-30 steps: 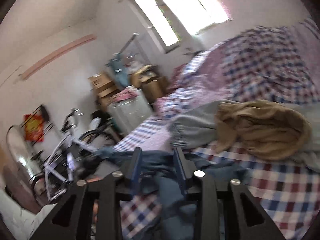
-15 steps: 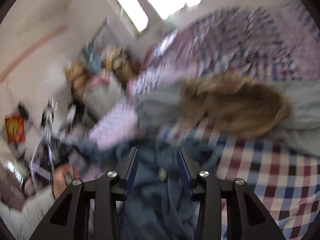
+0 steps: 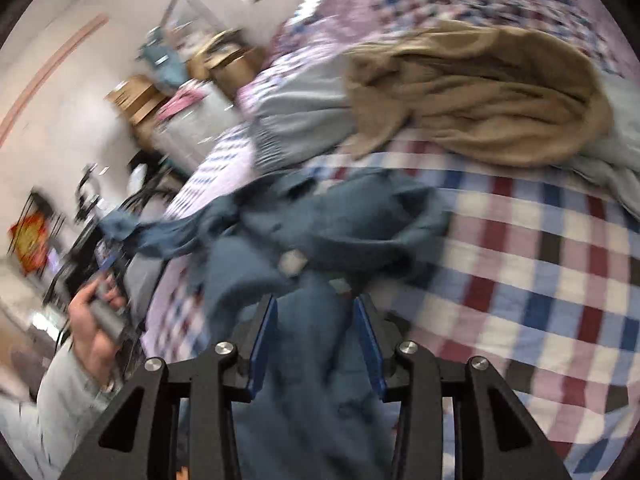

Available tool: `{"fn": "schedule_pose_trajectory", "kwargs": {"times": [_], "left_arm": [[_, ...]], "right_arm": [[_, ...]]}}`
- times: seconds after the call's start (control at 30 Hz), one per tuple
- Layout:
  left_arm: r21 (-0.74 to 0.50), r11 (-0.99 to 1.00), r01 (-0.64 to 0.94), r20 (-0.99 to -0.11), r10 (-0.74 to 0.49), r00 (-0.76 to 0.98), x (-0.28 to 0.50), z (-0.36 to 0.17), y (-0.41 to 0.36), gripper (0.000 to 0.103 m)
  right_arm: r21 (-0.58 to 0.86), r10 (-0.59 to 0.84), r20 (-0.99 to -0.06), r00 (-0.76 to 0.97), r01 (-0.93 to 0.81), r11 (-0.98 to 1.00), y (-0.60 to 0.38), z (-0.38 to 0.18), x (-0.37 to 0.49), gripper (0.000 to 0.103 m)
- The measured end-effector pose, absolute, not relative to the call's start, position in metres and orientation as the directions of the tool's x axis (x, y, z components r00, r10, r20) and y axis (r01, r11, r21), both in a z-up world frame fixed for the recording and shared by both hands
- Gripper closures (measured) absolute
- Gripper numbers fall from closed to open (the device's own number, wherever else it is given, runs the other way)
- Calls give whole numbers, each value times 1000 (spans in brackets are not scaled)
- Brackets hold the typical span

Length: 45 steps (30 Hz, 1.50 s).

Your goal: Fold clothes

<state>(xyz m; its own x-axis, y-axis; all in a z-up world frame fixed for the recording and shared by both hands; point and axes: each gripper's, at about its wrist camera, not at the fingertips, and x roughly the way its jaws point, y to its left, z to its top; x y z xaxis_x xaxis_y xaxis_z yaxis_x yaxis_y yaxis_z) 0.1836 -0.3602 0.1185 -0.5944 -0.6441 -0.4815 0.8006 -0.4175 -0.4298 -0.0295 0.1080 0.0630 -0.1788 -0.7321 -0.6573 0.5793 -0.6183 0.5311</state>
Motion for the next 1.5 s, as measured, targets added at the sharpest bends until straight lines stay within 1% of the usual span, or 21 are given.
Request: {"fn": "schedule_pose_trajectory", "kwargs": {"times": [0.1, 0.13, 0.17, 0.23, 0.33, 0.47, 0.57, 0.73, 0.87, 0.97, 1.17, 1.2, 1.3, 1.37, 1.47, 1.5], "left_arm": [[-440, -420, 794, -511, -610, -606, 179, 113, -362, 18], [-448, -415, 792, -523, -596, -609, 178, 110, -364, 18], [-455, -412, 789, -532, -585, -612, 177, 109, -364, 18], [-470, -407, 783, -549, -560, -620, 174, 105, -366, 18], [-494, -414, 765, -547, -535, -643, 173, 102, -366, 18], [-527, -450, 720, -522, -498, -693, 171, 103, -363, 18], [-541, -489, 684, -494, -473, -729, 166, 106, -361, 18], [-538, -530, 656, -476, -451, -755, 158, 111, -355, 18], [-522, -524, 673, -476, -475, -740, 159, 114, -353, 18], [-501, -501, 706, -459, -537, -708, 170, 118, -353, 18], [-516, -388, 764, -380, -695, -610, 206, 132, -359, 18], [-512, -374, 773, -394, -698, -598, 206, 130, -364, 18], [-500, -331, 800, -436, -702, -563, 209, 123, -377, 18], [-485, -283, 827, -489, -697, -525, 211, 114, -386, 18], [-458, -210, 864, -565, -682, -465, 214, 100, -400, 18], [-484, -184, 855, -558, -689, -463, 222, 99, -404, 18]], "right_arm": [[470, -689, -706, -162, 621, -627, 87, 59, -18, 62], [456, -672, -723, -163, 618, -641, 82, 54, -18, 73], [440, -653, -738, -171, 611, -658, 79, 49, -17, 98], [408, -631, -743, -222, 597, -690, 82, 50, -19, 100], [388, -636, -669, -384, 549, -740, 107, 80, -22, 100], [391, -580, -513, -632, 430, -814, 153, 119, -18, 100], [409, -520, -457, -721, 349, -843, 179, 129, -17, 100], [456, -463, -507, -727, 229, -860, 206, 113, -33, 100], [440, -420, -563, -711, 172, -881, 210, 100, -41, 100], [405, -399, -602, -692, 166, -899, 209, 93, -47, 97], [402, -391, -648, -654, 143, -905, 211, 81, -50, 95], [400, -388, -650, -653, 140, -906, 211, 81, -49, 94], [396, -379, -656, -652, 130, -909, 213, 81, -48, 81], [395, -373, -656, -656, 124, -910, 216, 83, -48, 65], [400, -368, -652, -663, 111, -910, 221, 85, -46, 61], [402, -366, -650, -666, 107, -909, 223, 85, -46, 61]]}}
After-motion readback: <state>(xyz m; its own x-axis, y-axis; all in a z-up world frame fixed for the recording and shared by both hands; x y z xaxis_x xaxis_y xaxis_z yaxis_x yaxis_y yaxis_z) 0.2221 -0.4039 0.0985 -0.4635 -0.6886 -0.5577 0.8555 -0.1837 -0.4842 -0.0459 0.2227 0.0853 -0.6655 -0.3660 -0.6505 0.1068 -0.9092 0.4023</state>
